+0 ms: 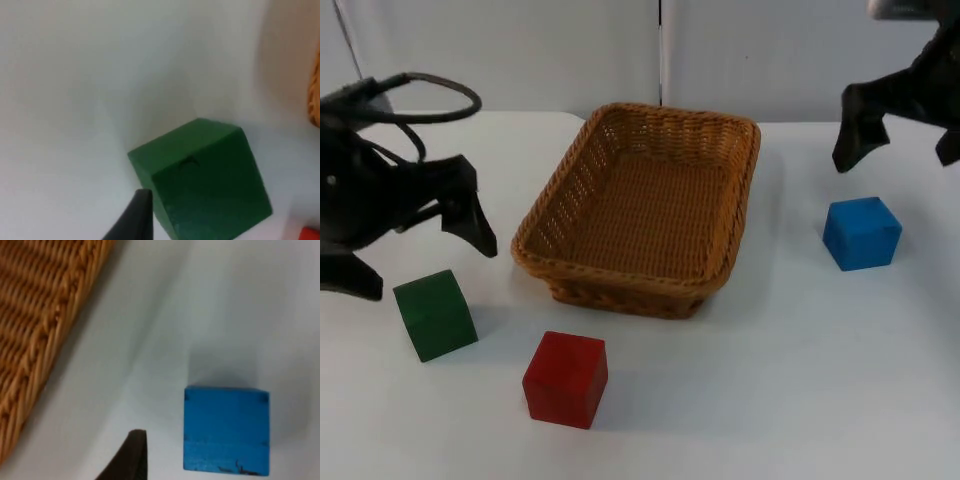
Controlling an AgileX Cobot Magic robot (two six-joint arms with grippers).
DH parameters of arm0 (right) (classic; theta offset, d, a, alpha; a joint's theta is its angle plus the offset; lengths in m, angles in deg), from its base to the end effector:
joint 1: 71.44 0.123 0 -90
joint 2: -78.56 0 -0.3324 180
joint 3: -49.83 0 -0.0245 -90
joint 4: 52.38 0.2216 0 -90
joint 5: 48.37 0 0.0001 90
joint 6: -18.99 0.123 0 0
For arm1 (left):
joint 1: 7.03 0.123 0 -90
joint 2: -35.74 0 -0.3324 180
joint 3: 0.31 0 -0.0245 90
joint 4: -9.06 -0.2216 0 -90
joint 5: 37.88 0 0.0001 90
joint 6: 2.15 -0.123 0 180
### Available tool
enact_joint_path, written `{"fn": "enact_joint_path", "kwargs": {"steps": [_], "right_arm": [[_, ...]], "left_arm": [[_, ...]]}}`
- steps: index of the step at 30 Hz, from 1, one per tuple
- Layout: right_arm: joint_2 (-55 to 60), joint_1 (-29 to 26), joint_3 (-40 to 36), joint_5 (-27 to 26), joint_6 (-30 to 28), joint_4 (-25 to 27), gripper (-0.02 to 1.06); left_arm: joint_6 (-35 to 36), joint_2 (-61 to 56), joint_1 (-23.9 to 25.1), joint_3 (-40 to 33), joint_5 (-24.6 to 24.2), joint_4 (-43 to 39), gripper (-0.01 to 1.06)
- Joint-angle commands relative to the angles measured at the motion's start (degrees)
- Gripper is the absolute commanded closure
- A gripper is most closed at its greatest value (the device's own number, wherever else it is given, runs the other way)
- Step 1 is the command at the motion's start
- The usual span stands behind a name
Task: Pick up one cube with each hand and place exactly two cubes into the same basket, leaving the remaining cube outside.
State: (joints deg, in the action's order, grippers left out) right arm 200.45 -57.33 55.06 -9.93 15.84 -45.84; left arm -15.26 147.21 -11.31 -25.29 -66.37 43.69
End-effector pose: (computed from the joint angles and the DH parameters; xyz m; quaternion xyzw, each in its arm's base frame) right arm 0.4213 0.1149 0.2165 -0.1107 0.9693 0.0646 0.2100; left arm 0.3281 -0.0580 0.1770 -0.0949 0.9720 -0.1649 0.1382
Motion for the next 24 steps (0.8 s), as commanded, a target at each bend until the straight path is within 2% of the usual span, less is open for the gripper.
{"fn": "enact_joint_path", "kwargs": {"steps": [1, 3, 6, 16, 24], "right_arm": [[0.8, 0.4, 0.6, -0.3, 0.6, -0.4, -0.01], [1.4, 0.4, 0.6, -0.6, 1.3, -0.3, -0.01], [1.5, 0.4, 0.6, -0.6, 1.3, -0.4, -0.01], [1.5, 0.4, 0.6, -4.4, 2.4, -0.3, -0.01], [3.9, 2.5, 0.6, -4.2, 2.5, -0.3, -0.01]], "left_arm": [[6.4, 1.4, -1.2, 0.7, 1.4, -5.4, 0.0], [12.7, 2.9, -1.9, 1.3, 1.4, -11.6, 0.0], [16.0, 3.8, -2.1, 1.3, 2.4, -13.6, 0.0], [17.3, 7.0, -2.4, 1.3, 5.2, -13.4, 0.0], [17.3, 10.0, -2.4, 1.3, 5.7, -13.4, 0.0]]}}
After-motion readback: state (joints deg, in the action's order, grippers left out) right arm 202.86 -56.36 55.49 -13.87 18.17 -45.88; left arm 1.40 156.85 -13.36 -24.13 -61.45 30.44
